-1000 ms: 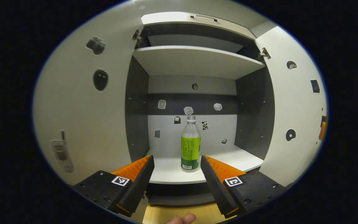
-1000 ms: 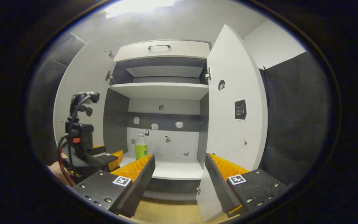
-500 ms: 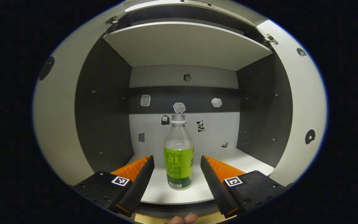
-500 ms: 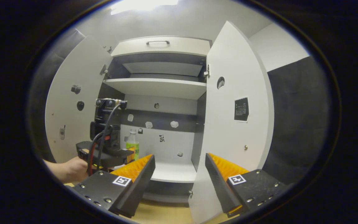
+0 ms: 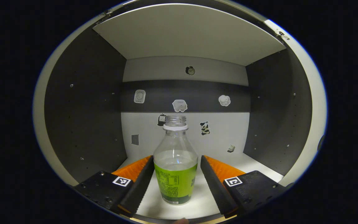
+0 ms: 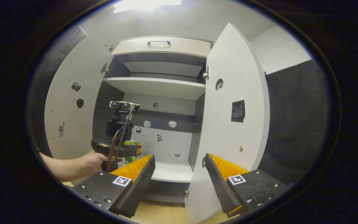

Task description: Grasp the bottle in the cabinet with the left hand and place it on the coaster, then close the right door with the right hand and the left door with the left hand.

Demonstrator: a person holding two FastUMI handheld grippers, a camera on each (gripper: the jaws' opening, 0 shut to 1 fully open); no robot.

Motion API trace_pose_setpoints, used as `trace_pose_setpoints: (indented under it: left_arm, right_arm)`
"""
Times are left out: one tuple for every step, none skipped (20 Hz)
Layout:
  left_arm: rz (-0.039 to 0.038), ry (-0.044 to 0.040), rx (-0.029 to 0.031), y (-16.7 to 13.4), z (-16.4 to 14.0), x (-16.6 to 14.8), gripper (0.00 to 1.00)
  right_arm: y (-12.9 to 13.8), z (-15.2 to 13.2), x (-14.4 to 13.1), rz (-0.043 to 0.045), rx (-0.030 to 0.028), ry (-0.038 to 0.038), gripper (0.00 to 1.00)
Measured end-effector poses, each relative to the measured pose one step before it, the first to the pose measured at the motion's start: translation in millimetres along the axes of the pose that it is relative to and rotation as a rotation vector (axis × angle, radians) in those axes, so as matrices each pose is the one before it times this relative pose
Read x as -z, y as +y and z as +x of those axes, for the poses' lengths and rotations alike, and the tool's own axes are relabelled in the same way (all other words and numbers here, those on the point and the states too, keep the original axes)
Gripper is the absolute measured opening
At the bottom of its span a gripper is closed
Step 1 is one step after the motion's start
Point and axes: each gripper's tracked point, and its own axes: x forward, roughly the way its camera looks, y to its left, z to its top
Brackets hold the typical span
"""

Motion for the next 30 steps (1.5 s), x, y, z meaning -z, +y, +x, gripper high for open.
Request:
trace_pose_setpoints:
  left_arm:
    - [0.01125, 0.03384, -0.02012, 4.86, -1.76, 8.57, 0.91]
    - [-0.00376, 0.00773, -0.01433, 3.04, -0.59, -0.44, 0.84]
    - [-0.01344, -0.00433, 0.00388, -0.14, -7.56, -2.34, 0.81]
    - [-0.01003, -0.00660, 0.01387, -1.41, -6.80, -4.09, 0.80]
    - [-0.00982, -0.00434, 0.00752, 1.66, -8.96, -2.34, 0.80]
    - [-0.00449, -0.00804, 0.00632, 0.81, -8.69, -4.39, 0.80]
    - [-0.00247, -0.00855, 0.01045, -0.74, -9.47, -3.98, 0.80]
    - [-0.00621, -0.00483, 0.00600, -0.22, -10.16, -3.96, 0.80]
    - [-0.00567, -0.00846, 0.00694, -0.27, -10.75, -4.27, 0.80]
    - [-0.00494, -0.00447, 0.00972, -1.94, -11.20, -3.97, 0.80]
    - [-0.00261, -0.00521, 0.00594, -0.50, -12.92, -2.80, 0.80]
    - [-0.00226, -0.00216, 0.00455, -0.82, -11.91, -2.53, 0.80]
    - [-0.00061, -0.00256, 0.00603, -1.53, -13.38, -1.02, 0.80]
    - [-0.00113, -0.00321, 0.00431, -1.63, -12.96, -1.67, 0.80]
    - [-0.00125, -0.00063, 0.00022, -0.50, -13.91, 0.44, 0.80]
    - [0.00205, 0.00054, -0.00634, 0.60, -13.46, 0.54, 0.80]
    - [0.00752, -0.00263, -0.00507, 0.59, -14.14, 1.46, 0.80]
    - [0.00776, -0.00683, -0.00215, -0.49, -12.63, 1.20, 0.80]
    - [0.01002, 0.00047, 0.00339, -1.93, -13.93, 3.62, 0.82]
    - [0.00118, -0.00193, 0.00534, -2.93, -13.28, 3.09, 0.80]
    - [-0.00288, 0.00421, 0.00725, -3.10, -13.22, 4.75, 0.80]
    - [-0.00535, 0.00311, 0.00388, -2.92, -12.19, 4.81, 0.80]
    - [-0.00278, 0.00491, -0.00015, -1.52, -11.28, 6.38, 0.80]
    - [0.00113, 0.00758, -0.00621, -0.76, -9.89, 6.47, 0.80]
    - [0.00141, 0.00418, -0.00612, -0.69, -10.63, 6.76, 0.80]
    - [0.00212, 0.00100, -0.00233, -2.56, -8.25, 5.98, 0.80]
    - [0.00101, 0.00195, -0.00604, -1.39, -9.21, 7.57, 0.80]
    - [-0.00367, 0.00129, -0.00702, -1.00, -7.25, 7.94, 0.80]
    - [-0.01247, -0.00012, 0.00245, -4.05, -7.64, 9.20, 0.80]
    - [-0.01295, 0.00459, 0.00604, -4.23, -5.10, 8.74, 0.80]
  right_arm:
    - [0.06, -3.22, 0.10, 0.00976, -0.00083, 0.00204, 0.98]
    - [-0.04, -2.85, -0.83, 0.00252, -0.00160, -0.00174, 0.98]
    - [-0.06, -3.03, -0.83, -0.00356, -0.00032, -0.00418, 0.98]
    - [-0.26, -3.99, -0.28, -0.00282, 0.00013, -0.00355, 0.98]
    - [1.39, -4.37, -0.10, 0.00006, -0.00378, -0.00135, 0.98]
    - [1.98, -4.46, -0.74, 0.00467, -0.00702, -0.00267, 0.98]
    - [3.03, -4.56, -1.30, 0.00549, -0.00949, -0.00127, 0.98]
    - [1.39, -4.86, -0.28, 0.00216, -0.00642, -0.00219, 0.98]
    - [1.37, -5.53, -1.64, 0.00089, -0.00629, -0.00513, 0.98]
    - [1.83, -5.81, -2.39, 0.00372, -0.00699, -0.00611, 0.98]
    - [1.51, -5.76, -2.42, 0.00784, -0.00816, -0.00553, 0.98]
    - [1.44, -6.11, -2.40, 0.00972, -0.00667, -0.00389, 0.98]
    - [0.60, -6.67, -2.13, 0.00681, -0.00656, -0.00354, 0.98]
    - [0.30, -7.50, -2.28, 0.00274, -0.00385, -0.00489, 0.98]
    - [-0.24, -7.24, -2.06, 0.00216, -0.00355, -0.00549, 0.98]
    - [0.51, -8.02, -2.12, 0.00253, -0.00598, -0.00437, 0.98]
    - [-0.07, -8.94, -1.70, 0.00534, -0.00545, -0.00564, 0.98]
    - [-0.16, -8.37, -0.33, 0.00585, -0.00566, 0.00020, 0.98]
    - [-1.08, -8.23, 0.55, 0.00513, -0.00214, 0.00174, 0.98]
    - [0.03, -8.35, 0.26, 0.00163, -0.00409, 0.00206, 0.98]
    - [0.13, -8.15, 0.44, -0.00128, -0.00622, -0.00073, 0.98]
    - [0.52, -8.67, -0.15, -0.00252, -0.00711, -0.00012, 0.98]
    - [-0.28, -6.77, 1.77, -0.00128, -0.00581, -0.00032, 0.98]
    - [0.24, -6.52, 1.36, 0.00097, -0.00561, 0.00284, 0.98]
    - [0.24, -6.46, 2.24, 0.00287, -0.00382, 0.00559, 0.98]
    - [-0.28, -5.41, 1.78, 0.00221, -0.00244, 0.00444, 0.98]
    - [-0.82, -4.16, 2.33, 0.00229, -0.00194, 0.00449, 0.98]
    - [-0.39, -4.83, 1.91, 0.00149, -0.00174, 0.00417, 0.96]
    - [-1.30, -4.09, 2.39, 0.00084, 0.00178, 0.00456, 0.98]
    - [-0.96, -2.55, 1.08, -0.00421, 0.00217, 0.00478, 0.98]
